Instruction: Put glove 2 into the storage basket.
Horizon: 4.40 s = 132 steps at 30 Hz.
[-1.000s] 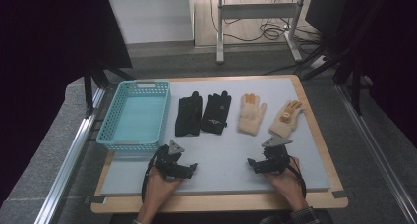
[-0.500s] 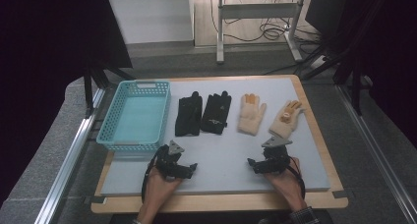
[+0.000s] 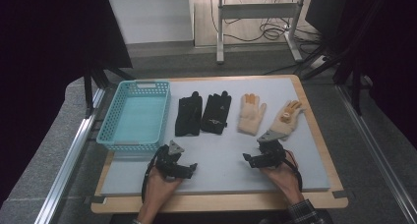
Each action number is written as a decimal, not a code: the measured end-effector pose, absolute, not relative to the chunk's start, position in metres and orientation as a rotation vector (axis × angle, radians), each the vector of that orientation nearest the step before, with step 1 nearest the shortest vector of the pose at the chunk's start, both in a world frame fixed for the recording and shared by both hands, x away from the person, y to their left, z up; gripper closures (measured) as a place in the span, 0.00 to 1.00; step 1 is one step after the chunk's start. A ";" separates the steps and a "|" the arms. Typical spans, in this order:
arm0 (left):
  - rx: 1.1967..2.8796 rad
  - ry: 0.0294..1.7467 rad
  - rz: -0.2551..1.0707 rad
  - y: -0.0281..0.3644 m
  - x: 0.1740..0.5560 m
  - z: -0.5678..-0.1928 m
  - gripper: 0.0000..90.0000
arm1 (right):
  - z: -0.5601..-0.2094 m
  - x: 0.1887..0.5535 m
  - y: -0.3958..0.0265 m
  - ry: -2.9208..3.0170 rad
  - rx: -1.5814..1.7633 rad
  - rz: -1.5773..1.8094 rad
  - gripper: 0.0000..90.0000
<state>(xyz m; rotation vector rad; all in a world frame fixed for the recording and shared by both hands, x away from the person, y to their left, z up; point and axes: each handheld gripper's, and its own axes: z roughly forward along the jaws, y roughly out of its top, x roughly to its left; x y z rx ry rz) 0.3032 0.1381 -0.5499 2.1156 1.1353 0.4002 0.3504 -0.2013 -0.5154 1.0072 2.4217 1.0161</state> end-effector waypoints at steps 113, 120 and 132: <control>2.117 1.144 0.400 0.153 0.297 -0.551 0.03 | -0.440 0.390 -0.097 2.467 0.785 1.226 0.91; 2.108 1.148 0.401 0.152 0.297 -0.551 0.03 | -0.450 0.356 -0.134 2.454 0.840 1.225 0.91; 2.110 1.148 0.401 0.152 0.297 -0.551 0.03 | -0.488 0.308 -0.169 2.466 0.952 1.154 0.83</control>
